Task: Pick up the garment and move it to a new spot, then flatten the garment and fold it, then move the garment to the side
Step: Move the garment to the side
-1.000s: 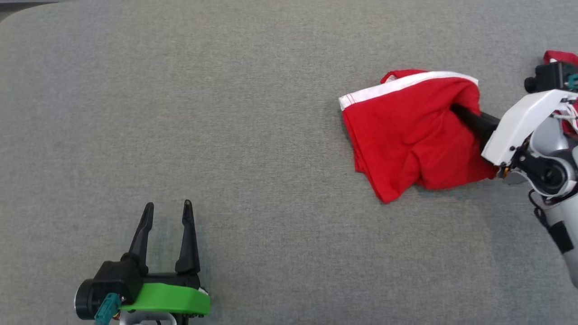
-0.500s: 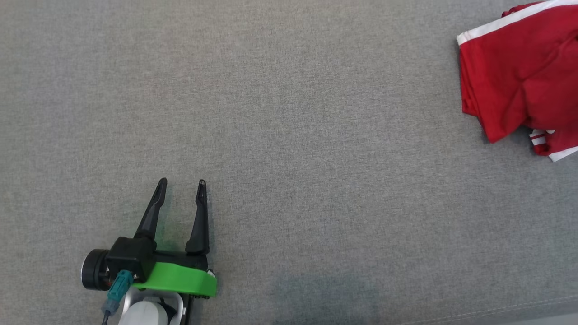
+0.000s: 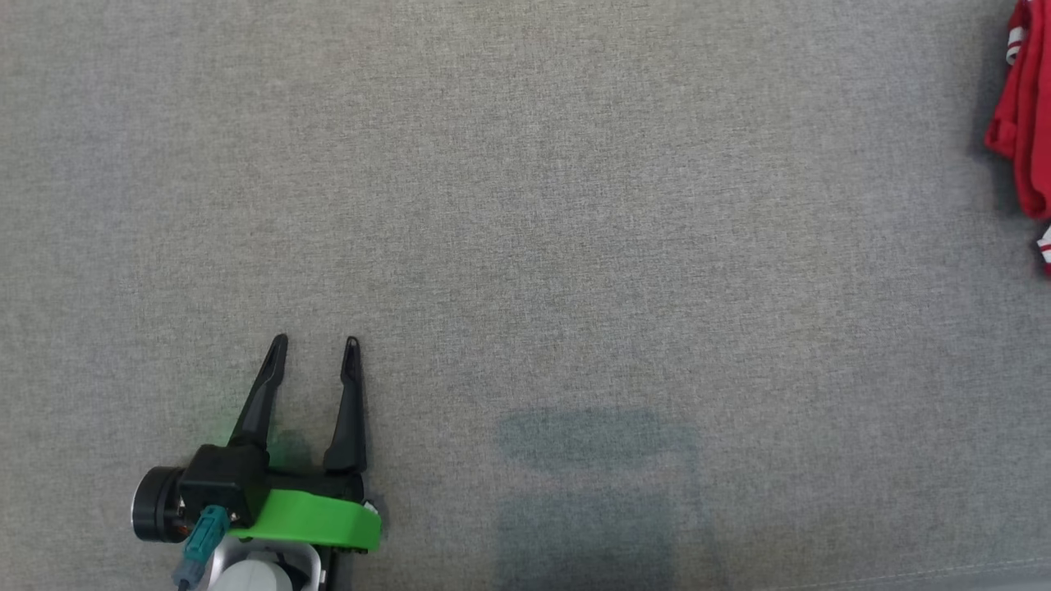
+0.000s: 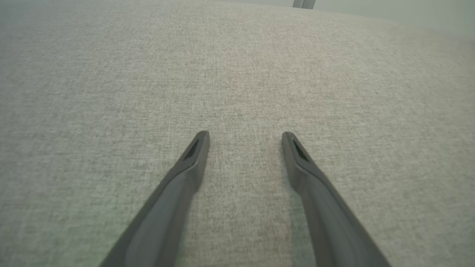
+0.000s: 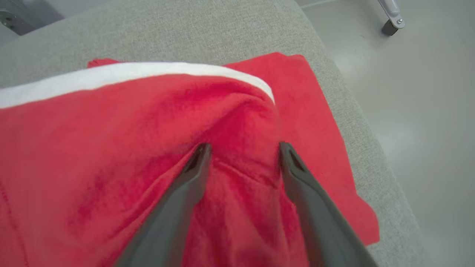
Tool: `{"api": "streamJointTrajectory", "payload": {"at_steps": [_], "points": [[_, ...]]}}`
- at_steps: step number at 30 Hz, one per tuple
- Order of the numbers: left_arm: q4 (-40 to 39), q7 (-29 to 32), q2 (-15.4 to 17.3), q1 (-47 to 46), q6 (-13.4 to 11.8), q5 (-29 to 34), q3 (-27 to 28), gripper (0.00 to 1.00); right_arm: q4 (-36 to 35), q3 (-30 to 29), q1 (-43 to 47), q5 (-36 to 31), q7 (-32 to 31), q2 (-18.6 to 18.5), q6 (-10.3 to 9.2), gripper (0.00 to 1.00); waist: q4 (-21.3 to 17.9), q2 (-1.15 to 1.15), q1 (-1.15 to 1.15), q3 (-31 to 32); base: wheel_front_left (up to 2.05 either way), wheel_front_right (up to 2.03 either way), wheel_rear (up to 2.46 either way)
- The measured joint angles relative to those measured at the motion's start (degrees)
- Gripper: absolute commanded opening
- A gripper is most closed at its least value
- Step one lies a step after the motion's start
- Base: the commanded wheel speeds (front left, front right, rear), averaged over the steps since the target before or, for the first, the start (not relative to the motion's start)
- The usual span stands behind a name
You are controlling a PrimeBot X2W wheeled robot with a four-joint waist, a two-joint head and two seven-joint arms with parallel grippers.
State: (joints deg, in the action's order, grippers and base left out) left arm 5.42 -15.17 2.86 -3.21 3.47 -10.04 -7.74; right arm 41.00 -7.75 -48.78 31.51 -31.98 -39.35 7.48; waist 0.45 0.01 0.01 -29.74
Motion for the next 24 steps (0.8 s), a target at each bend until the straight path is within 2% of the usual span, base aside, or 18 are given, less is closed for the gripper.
{"api": "streamJointTrajectory", "payload": {"at_steps": [4, 6, 12, 19, 22, 24], "points": [[-0.13, -0.01, 0.01, -0.05, -0.02, 0.0, -0.07, 1.0, 0.1, 1.14, 0.22, -6.14, 5.26, 0.57, 0.02, 1.0, -1.02, 0.0, 0.0, 0.33, 0.0, 0.0, 0.0], [-0.31, 0.01, 0.0, -0.12, -0.01, -0.02, 0.05, 1.0, -0.47, 1.04, 0.41, -9.48, 10.47, 0.27, 0.05, 1.0, -1.44, 0.0, 0.0, 0.8, 0.0, 0.0, 0.0], [-0.56, 0.03, -0.01, 0.95, -0.21, -1.75, 1.08, 1.0, -6.28, 2.0, 4.26, -9.87, 25.01, 3.48, 0.05, 1.0, -2.23, 0.0, 0.0, 3.94, 0.0, 0.0, 0.0], [0.23, 0.04, 0.01, 3.91, -2.36, -5.83, 3.57, 1.0, -20.75, 2.41, 18.34, -7.34, 41.58, 4.97, 0.05, 1.0, -2.48, 0.0, -0.01, 10.11, 0.0, 0.0, 0.0], [0.24, 0.04, 0.0, 5.47, -3.5, -7.09, 4.52, 1.0, -25.87, 2.92, 26.91, -7.1, 44.44, 7.32, 0.04, 1.0, -2.22, 0.0, -0.01, 13.09, 0.0, 0.0, 0.0], [0.35, 0.04, -0.02, 6.55, -4.09, -7.22, 4.94, 1.0, -28.61, 2.58, 31.96, -6.34, 45.47, 11.45, 0.04, 1.0, -1.92, 0.0, -0.01, 15.01, 0.0, 0.0, 0.0]]}}
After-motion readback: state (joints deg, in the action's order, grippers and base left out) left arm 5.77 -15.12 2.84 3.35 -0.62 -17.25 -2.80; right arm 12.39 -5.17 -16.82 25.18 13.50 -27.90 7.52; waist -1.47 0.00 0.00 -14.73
